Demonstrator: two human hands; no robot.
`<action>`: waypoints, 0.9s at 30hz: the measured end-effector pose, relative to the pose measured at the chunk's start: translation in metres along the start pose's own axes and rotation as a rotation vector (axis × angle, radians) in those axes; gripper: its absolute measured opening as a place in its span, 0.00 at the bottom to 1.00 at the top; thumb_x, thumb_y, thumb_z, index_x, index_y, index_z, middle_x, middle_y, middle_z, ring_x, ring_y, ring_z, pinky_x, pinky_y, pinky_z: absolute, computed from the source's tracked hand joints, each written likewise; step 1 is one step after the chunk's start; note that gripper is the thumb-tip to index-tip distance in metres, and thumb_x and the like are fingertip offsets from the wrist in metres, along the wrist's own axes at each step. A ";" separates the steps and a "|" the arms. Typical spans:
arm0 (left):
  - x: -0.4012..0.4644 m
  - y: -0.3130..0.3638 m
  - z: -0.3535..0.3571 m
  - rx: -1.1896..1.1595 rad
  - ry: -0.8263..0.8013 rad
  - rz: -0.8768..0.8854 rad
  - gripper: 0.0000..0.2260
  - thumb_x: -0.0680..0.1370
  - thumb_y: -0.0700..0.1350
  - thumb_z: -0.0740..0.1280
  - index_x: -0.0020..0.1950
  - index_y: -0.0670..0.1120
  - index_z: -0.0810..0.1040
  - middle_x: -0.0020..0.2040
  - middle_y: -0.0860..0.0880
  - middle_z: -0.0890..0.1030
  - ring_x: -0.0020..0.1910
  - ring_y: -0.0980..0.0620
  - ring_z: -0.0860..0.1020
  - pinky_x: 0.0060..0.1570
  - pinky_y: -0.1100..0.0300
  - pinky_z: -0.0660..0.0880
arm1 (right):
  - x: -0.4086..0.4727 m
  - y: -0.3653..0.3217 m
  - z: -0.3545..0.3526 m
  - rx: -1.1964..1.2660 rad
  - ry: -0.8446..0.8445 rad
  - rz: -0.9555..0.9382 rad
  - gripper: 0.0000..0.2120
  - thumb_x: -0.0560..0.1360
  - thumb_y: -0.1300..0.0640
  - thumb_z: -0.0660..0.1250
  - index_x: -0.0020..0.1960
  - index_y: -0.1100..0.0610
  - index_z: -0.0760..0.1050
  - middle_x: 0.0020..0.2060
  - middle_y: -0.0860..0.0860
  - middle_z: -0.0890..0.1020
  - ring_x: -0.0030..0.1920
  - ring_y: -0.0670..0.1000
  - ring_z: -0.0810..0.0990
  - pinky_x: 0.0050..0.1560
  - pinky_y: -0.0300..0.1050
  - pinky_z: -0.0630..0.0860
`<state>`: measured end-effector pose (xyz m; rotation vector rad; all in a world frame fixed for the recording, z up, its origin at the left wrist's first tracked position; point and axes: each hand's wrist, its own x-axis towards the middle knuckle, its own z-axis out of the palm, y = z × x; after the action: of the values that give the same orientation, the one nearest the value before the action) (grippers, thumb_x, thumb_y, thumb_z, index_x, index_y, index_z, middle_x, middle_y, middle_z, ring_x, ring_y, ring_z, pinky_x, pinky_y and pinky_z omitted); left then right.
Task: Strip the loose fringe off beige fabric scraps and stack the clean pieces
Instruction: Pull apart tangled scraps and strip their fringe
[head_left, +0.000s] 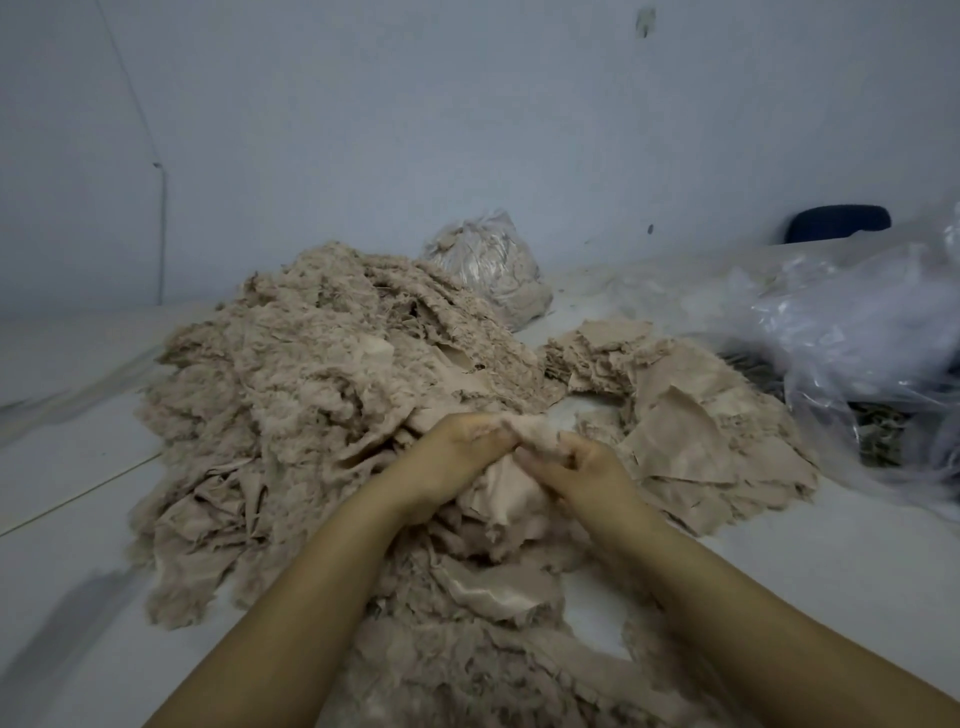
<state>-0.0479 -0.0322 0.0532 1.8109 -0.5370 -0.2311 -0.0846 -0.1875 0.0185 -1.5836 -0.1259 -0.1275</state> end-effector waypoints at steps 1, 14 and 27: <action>0.003 0.000 0.000 0.036 0.091 0.018 0.10 0.81 0.44 0.61 0.44 0.42 0.79 0.38 0.41 0.81 0.37 0.49 0.75 0.39 0.60 0.72 | 0.002 0.000 0.002 0.094 0.058 0.028 0.07 0.75 0.59 0.69 0.45 0.64 0.77 0.33 0.53 0.81 0.33 0.50 0.78 0.30 0.40 0.72; 0.017 -0.051 0.002 0.163 0.525 -0.185 0.16 0.82 0.42 0.56 0.36 0.41 0.71 0.25 0.46 0.70 0.22 0.50 0.66 0.27 0.59 0.63 | 0.013 0.009 0.000 0.441 0.420 0.216 0.07 0.81 0.62 0.59 0.54 0.61 0.75 0.38 0.60 0.79 0.25 0.52 0.78 0.20 0.39 0.72; 0.020 -0.027 0.026 -0.020 0.429 -0.073 0.15 0.80 0.45 0.62 0.35 0.42 0.72 0.33 0.45 0.73 0.34 0.49 0.70 0.37 0.57 0.68 | -0.002 0.016 -0.001 -0.040 -0.009 0.076 0.20 0.78 0.50 0.64 0.30 0.55 0.68 0.22 0.45 0.71 0.24 0.44 0.68 0.26 0.34 0.65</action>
<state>-0.0351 -0.0574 0.0225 1.7941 -0.1652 0.1032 -0.0845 -0.1884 0.0025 -1.6263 -0.0703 -0.0636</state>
